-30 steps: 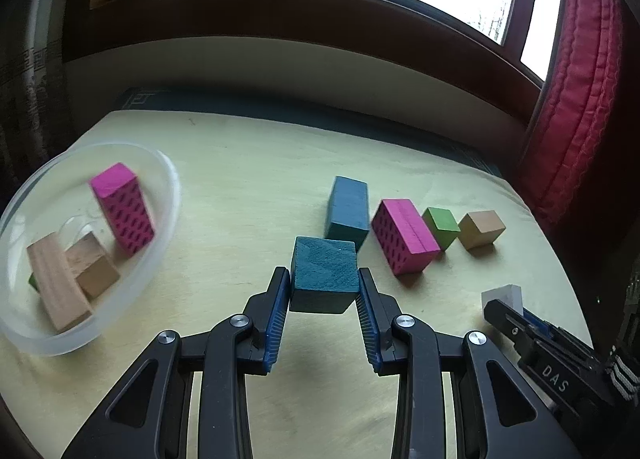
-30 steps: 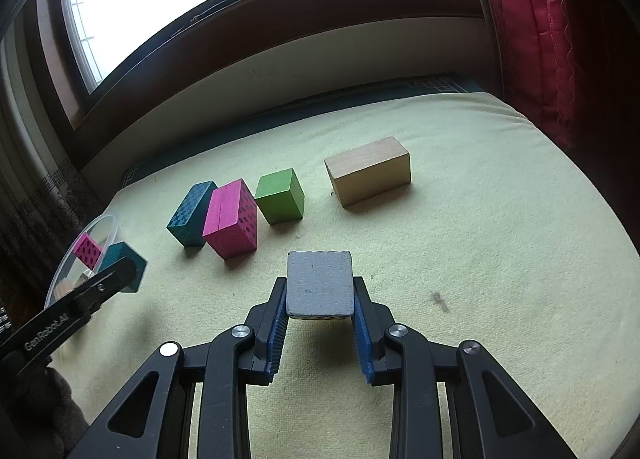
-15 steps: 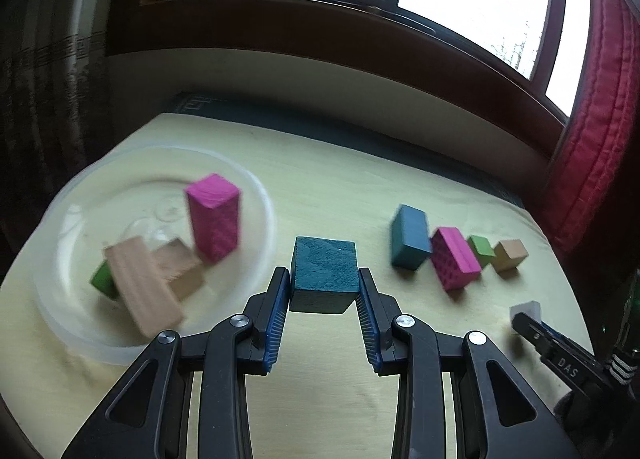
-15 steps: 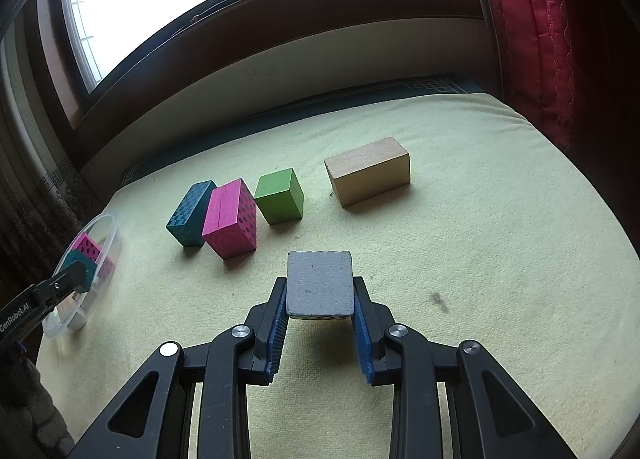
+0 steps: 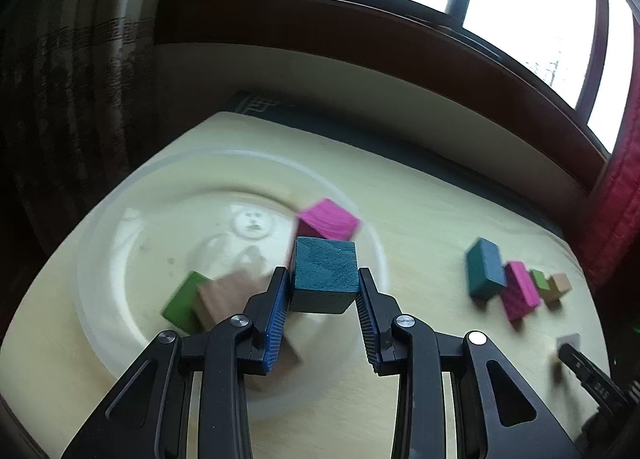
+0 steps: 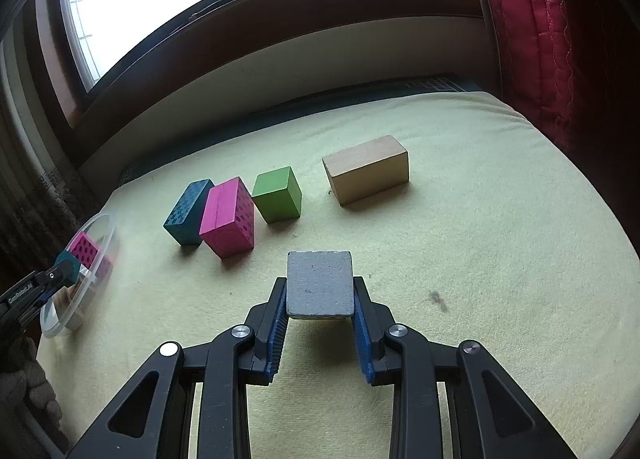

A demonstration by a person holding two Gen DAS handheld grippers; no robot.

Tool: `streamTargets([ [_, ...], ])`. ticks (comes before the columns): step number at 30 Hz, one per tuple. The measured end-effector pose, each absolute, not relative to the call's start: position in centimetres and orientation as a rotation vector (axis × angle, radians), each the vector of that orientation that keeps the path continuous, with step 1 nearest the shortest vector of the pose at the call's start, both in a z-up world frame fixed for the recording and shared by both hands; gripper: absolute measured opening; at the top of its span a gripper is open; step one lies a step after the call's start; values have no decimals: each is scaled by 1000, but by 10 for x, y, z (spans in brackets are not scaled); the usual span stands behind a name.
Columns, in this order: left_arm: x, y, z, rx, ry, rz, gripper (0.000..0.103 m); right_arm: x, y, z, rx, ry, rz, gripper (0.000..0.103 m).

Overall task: Organize rigid objects
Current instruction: 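Carry the teal cube to the bowl and open the left tool, then carry the white chevron block toward the bowl with the right tool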

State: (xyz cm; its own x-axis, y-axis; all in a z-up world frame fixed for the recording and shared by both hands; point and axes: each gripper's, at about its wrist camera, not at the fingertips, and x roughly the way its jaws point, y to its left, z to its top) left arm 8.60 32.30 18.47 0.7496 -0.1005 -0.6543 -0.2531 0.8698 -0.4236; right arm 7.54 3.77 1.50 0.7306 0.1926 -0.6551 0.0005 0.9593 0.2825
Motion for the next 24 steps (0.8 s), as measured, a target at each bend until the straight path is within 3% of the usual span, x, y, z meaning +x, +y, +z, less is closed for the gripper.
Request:
streamTargets([
  [10,80,341,179,-470,690,228,35,75,37,15,276,745,97,32],
  [13,77,345,179,-493,681,235,46,74,37,15,274,744,91,32],
  [15,76,345,182,-491,668,255,64,74,38,15,270,745,88,32],
  [24,60,358,191,-531,607,323,68,76,48,18,224,750,69,32],
])
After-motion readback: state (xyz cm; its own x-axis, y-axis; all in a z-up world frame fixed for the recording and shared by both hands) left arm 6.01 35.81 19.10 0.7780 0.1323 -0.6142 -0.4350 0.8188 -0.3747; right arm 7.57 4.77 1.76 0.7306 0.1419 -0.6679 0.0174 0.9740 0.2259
